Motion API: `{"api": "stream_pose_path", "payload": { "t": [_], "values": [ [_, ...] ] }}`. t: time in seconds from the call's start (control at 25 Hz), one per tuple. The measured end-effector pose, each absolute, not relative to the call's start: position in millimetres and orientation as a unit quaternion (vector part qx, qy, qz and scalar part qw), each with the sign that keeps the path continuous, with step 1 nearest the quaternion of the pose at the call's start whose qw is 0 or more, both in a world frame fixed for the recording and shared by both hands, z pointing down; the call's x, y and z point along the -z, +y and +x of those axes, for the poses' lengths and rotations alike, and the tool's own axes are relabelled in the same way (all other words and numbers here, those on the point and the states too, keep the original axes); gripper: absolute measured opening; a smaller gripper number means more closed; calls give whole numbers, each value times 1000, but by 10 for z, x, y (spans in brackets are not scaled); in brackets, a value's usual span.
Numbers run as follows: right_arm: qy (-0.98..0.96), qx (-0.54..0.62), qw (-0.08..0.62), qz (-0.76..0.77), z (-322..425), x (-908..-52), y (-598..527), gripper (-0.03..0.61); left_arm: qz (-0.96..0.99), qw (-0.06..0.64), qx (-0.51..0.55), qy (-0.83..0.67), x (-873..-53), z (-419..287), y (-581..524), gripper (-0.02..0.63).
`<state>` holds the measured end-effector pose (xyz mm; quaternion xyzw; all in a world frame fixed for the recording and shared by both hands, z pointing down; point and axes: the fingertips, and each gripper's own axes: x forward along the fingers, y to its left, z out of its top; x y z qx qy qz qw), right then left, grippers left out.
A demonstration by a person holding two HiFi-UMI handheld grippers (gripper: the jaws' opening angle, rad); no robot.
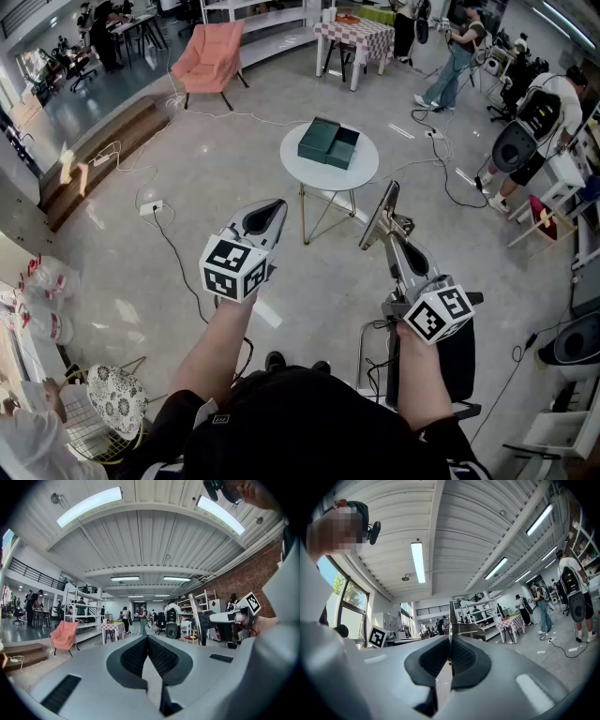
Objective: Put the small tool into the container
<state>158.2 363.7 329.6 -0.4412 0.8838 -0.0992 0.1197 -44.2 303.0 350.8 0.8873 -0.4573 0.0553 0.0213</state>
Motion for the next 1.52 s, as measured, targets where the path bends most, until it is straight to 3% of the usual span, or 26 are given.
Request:
{"api": "stream_pose_path", "payload": {
  "t": [0.96, 1.52],
  "values": [
    [884, 122, 96, -441, 651, -3429, 3658, 12, 890, 43, -25, -453, -3648, -1457, 2947, 6],
    [880, 176, 84, -434, 598, -3819, 3007, 12, 890, 73, -50, -446, -4022, -1417, 2425, 6]
  ]
}}
